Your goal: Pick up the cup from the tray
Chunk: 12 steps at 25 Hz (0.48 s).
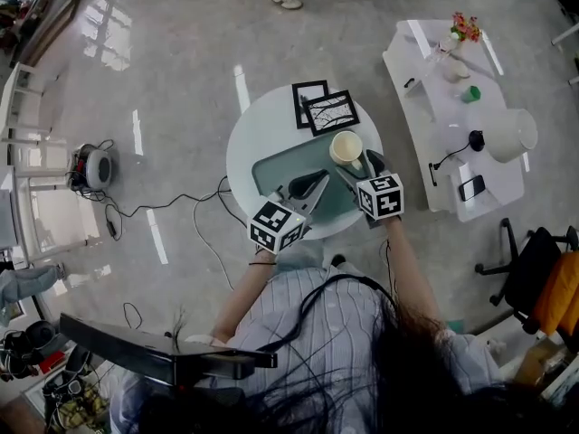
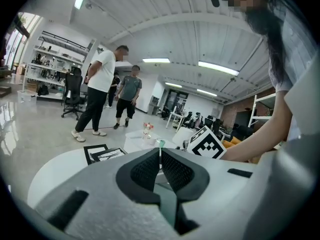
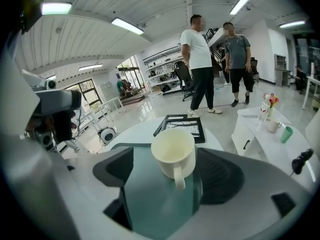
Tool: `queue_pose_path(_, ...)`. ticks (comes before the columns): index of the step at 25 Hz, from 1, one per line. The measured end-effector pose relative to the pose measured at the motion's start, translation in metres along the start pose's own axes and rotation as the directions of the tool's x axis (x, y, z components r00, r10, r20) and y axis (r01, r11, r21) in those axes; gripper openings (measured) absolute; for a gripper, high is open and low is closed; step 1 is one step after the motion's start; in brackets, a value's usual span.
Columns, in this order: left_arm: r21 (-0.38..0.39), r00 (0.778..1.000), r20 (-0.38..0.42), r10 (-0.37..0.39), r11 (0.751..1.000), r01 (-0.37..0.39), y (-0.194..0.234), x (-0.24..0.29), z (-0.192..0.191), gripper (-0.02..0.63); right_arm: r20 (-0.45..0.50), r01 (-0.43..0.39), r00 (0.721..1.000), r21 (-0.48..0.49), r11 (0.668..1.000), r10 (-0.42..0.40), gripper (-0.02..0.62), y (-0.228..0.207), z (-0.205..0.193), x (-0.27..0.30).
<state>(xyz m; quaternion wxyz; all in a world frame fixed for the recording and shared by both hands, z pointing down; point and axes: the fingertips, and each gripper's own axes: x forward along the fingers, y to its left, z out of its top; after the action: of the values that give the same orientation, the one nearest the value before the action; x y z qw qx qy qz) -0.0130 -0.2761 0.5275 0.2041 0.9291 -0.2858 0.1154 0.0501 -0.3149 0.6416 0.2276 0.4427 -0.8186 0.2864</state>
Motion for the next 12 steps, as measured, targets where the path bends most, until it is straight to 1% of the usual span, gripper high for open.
queue_pose_path(7,0.012,1.000,-0.022,0.010,1.000,-0.009,0.019,0.003,-0.002,0.014,-0.087,0.013,0.996,-0.084,0.996,-0.020,0.393,-0.016,-0.015,0.034)
queue_pose_path(12,0.002,0.999,-0.035,0.018,1.000,-0.018,0.028,0.000,-0.006,0.014,-0.125,0.013,0.992,-0.112,0.994,-0.027,0.407,-0.015,-0.024,0.051)
